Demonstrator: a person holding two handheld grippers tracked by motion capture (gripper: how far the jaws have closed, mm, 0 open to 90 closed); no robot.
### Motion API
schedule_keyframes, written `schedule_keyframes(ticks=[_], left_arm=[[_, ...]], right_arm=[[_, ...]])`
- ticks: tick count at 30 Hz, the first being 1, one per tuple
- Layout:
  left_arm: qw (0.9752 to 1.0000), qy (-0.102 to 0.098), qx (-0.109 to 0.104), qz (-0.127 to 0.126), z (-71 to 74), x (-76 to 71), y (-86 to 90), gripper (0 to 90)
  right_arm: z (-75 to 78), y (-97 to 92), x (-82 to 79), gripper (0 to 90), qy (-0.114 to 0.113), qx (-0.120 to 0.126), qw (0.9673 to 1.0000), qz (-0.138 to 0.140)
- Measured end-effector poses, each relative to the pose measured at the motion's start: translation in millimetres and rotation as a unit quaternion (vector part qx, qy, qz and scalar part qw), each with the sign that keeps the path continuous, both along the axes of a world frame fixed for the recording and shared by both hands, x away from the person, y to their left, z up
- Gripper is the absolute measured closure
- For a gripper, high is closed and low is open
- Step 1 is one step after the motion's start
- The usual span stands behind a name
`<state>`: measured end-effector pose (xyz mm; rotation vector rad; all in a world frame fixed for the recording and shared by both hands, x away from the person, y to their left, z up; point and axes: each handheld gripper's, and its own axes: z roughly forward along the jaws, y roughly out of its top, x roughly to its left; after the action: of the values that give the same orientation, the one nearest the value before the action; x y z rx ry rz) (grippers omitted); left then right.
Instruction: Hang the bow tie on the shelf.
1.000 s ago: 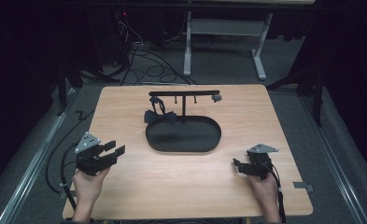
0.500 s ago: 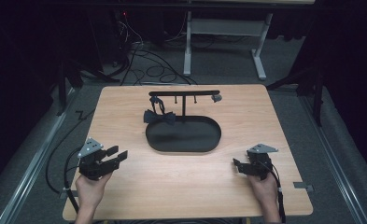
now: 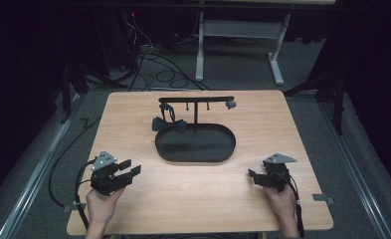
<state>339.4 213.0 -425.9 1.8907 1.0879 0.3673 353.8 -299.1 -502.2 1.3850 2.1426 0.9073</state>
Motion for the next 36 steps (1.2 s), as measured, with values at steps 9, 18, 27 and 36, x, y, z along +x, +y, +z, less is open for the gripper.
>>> schedule_keyframes(ticks=[9,18,27,36], left_arm=[[0.9999,0.011,-0.001,-0.005,-10.7,-0.2,-6.3,52.6],[0.9998,0.018,-0.002,-0.005,-19.1,0.2,-10.3,52.6],[0.9997,0.025,-0.002,-0.006,-24.5,2.7,-14.3,52.3],[0.9995,0.033,0.000,-0.004,-31.9,6.0,-18.4,52.1]], right_arm=[[0.0,-0.1,0.0,29.7,0.000,0.000,1.0000,0.001],[0.0,0.0,0.0,29.7,0.000,0.000,1.0000,0.000],[0.0,0.0,0.1,29.7,0.000,0.000,1.0000,0.000],[0.0,0.0,0.0,29.7,0.000,0.000,1.0000,0.000]])
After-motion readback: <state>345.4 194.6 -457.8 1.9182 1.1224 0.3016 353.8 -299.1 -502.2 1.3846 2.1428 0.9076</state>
